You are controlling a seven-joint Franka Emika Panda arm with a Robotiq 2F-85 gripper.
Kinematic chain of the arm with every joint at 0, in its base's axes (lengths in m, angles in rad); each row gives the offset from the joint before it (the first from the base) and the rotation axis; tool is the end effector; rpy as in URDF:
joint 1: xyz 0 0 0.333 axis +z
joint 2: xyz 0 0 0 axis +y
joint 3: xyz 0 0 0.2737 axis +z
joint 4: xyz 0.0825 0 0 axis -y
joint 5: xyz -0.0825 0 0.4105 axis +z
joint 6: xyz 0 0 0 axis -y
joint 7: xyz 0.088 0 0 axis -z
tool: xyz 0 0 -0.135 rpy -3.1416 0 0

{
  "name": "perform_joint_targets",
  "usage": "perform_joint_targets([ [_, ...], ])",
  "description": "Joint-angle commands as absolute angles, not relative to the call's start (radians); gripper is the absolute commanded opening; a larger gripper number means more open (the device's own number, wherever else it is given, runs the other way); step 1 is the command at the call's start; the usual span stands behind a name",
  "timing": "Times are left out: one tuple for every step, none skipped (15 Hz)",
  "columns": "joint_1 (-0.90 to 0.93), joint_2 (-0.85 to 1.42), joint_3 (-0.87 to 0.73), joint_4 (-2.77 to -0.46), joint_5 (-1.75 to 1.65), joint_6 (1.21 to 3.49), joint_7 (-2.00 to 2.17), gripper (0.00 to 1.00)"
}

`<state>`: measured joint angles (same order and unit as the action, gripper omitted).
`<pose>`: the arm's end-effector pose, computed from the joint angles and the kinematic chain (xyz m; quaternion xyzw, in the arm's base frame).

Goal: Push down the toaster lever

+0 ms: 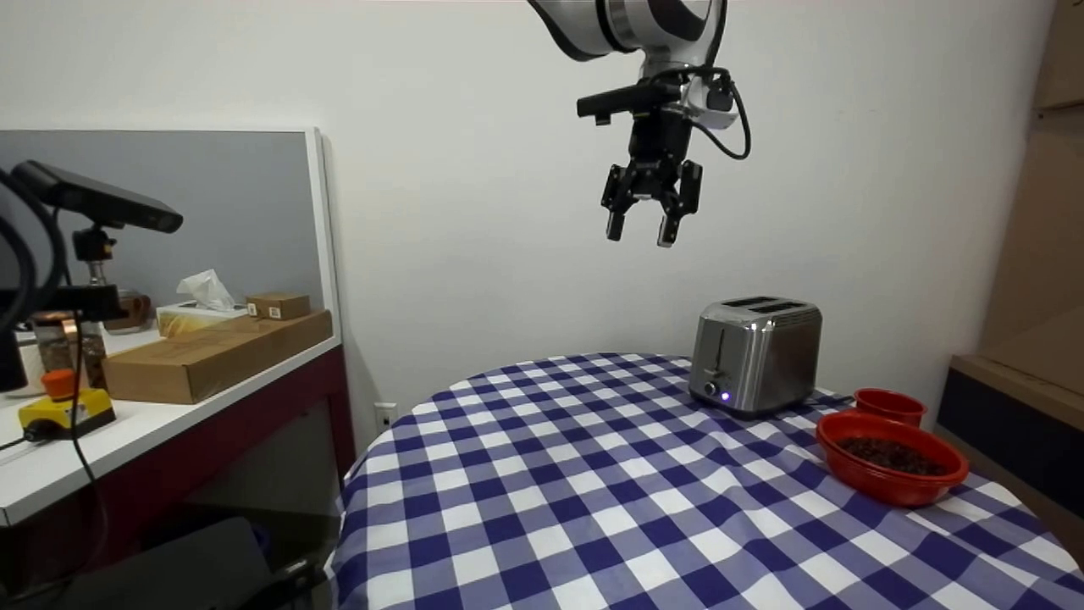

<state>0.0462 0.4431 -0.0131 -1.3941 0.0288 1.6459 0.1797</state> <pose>0.6698 0.0269 0.3672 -0.9925 0.0750 0.0961 0.0011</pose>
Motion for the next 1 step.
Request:
perform_joint_targets([
  [0.044, 0.449, -0.010, -1.390, 0.028, 1.643, 0.180, 1.00],
])
